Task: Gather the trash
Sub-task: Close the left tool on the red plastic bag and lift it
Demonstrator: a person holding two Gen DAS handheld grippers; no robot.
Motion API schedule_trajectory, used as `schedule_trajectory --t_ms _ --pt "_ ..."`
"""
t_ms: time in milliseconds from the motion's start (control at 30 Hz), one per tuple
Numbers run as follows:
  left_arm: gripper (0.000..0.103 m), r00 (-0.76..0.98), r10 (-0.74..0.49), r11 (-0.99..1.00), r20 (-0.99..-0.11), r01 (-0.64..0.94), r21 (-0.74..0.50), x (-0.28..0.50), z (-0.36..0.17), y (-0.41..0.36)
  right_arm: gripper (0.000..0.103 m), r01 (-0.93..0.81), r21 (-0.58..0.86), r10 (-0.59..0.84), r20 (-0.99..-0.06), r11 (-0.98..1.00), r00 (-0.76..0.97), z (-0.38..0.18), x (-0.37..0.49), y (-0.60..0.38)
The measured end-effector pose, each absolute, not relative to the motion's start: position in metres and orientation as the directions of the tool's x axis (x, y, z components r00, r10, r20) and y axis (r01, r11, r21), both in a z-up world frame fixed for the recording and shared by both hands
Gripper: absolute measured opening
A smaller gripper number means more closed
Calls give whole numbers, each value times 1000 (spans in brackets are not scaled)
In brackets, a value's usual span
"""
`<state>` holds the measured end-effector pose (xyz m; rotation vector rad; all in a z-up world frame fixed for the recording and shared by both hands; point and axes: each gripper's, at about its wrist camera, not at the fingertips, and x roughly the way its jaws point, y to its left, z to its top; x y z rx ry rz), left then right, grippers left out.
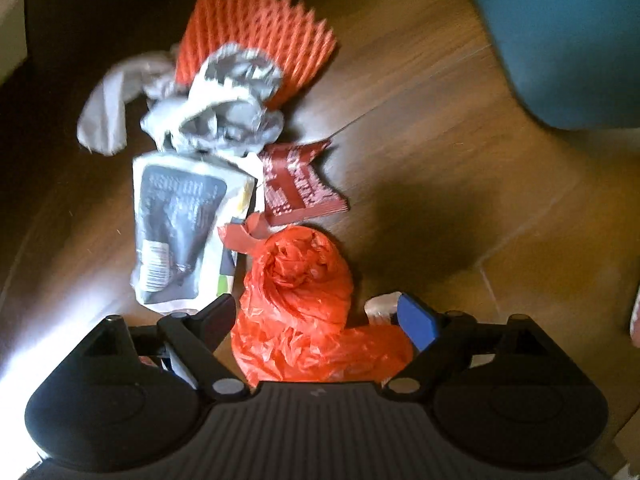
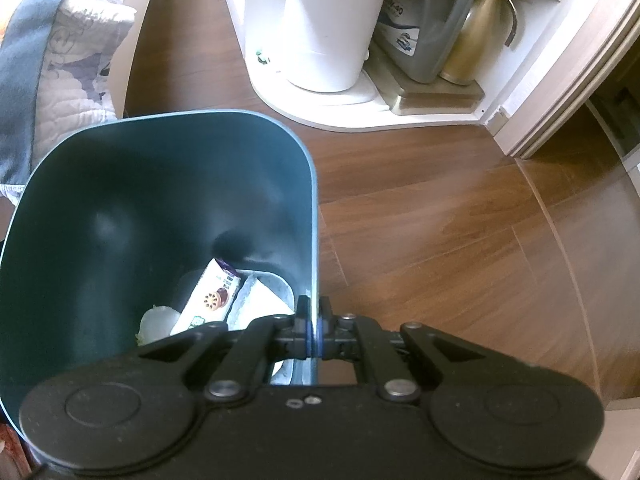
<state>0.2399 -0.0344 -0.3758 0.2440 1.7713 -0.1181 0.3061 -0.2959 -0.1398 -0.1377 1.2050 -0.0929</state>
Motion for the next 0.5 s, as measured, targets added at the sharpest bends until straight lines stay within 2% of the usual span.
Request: schedule_trajectory --t_ms 233,267,333,500 --pt "86 -251 125 979 -960 190 78 240 -409 -25 4 -4 -158 -147 -929 987 341 -144 309 -294" --pt "83 -257 124 980 -958 183 78 240 -411 -24 4 -6 -159 -148 -929 987 339 -144 309 -293" --pt "58 -269 108 985 -957 162 65 241 -414 -22 4 -9 -158 -146 -930 987 337 -145 310 -293" --pt "55 -222 121 986 -967 142 90 240 -404 -18 5 -8 -158 -146 -933 987 328 -148 309 -296"
